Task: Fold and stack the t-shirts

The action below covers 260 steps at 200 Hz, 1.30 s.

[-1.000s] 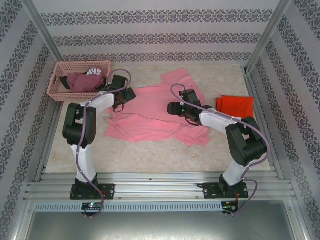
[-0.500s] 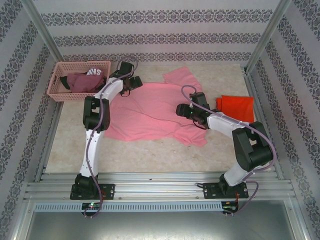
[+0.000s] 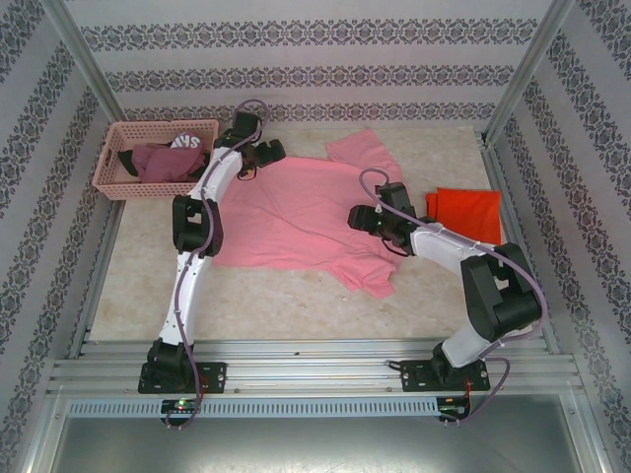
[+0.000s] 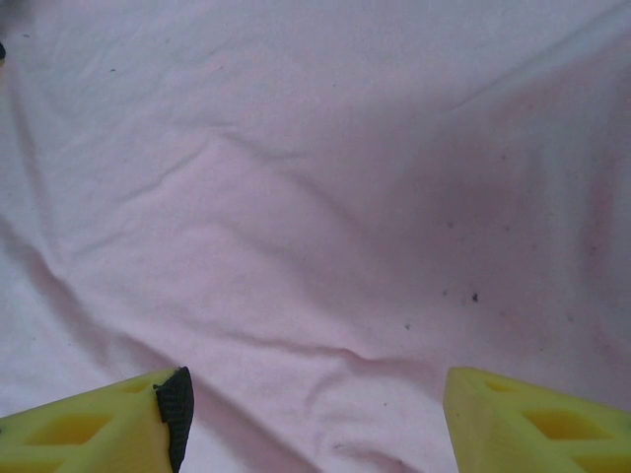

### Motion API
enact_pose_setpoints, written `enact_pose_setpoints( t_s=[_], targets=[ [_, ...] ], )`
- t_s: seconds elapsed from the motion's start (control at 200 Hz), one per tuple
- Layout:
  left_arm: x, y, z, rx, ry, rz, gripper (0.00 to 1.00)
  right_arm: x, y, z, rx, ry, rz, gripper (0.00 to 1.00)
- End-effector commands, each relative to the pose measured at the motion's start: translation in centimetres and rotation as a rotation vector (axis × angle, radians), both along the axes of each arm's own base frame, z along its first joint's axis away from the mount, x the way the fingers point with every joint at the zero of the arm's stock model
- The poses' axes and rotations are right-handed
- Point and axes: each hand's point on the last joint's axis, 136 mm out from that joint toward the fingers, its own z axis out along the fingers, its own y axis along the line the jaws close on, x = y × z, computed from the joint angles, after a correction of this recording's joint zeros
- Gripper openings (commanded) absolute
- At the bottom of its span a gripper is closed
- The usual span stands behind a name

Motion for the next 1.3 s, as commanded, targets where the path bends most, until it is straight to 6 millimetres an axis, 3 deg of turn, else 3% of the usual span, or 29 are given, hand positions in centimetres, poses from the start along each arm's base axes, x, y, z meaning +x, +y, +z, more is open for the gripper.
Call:
enact_pose_setpoints(
  t_s=[0.0, 0.125, 0.25, 0.335, 0.455, 0.615, 0.724, 0.829, 1.014, 1.139, 1.294],
  targets=[
    [-1.4, -1.7, 1.6, -0.024, 0.014, -0.079, 1.0, -0.7, -1.0, 0.6, -0.011, -0.001, -0.021, 0.68],
    [-2.3, -1.6, 6.7, -0.004, -0.072, -0.079, 1.0, -2.5, -1.9, 0.0, -0.027, 0.042, -0.038, 0.68],
    [-4.9, -0.9, 11.9, 0.008, -0.187, -0.048, 1.0, -5.8, -4.1, 0.0, -0.046, 0.059, -0.113, 0.66],
    [-8.3, 0.5, 12.7, 0.007, -0.228, 0.01, 1.0, -8.3, -5.4, 0.2, -0.059, 0.064, -0.132, 0.65],
    [-14.4, 3.5, 11.4, 0.023, -0.215, 0.161, 0.99, -11.3, -5.9, 0.3, -0.055, 0.088, -0.114, 0.64],
    [-23.7, 8.5, 6.5, 0.088, -0.05, 0.413, 0.87, -13.8, -4.9, -0.5, -0.018, 0.117, -0.063, 0.53],
    [-27.6, 10.8, 4.1, 0.076, 0.008, 0.526, 0.81, -14.7, -3.6, -1.5, -0.024, 0.149, -0.007, 0.43],
    [-28.9, 12.2, 2.3, 0.041, 0.052, 0.576, 0.78, -14.4, -2.2, -2.4, -0.039, 0.173, 0.042, 0.35],
    [-28.7, 12.2, 0.0, -0.066, 0.112, 0.607, 0.75, -14.3, -0.6, -4.6, -0.083, 0.255, 0.07, 0.21],
    [-29.3, 12.5, -1.2, -0.079, 0.151, 0.645, 0.73, -16.5, -1.6, -7.5, -0.121, 0.406, 0.013, 0.18],
    [-30.3, 13.0, -2.2, -0.086, 0.182, 0.685, 0.72, -19.9, -0.9, -8.8, -0.156, 0.496, 0.041, 0.16]
  ],
)
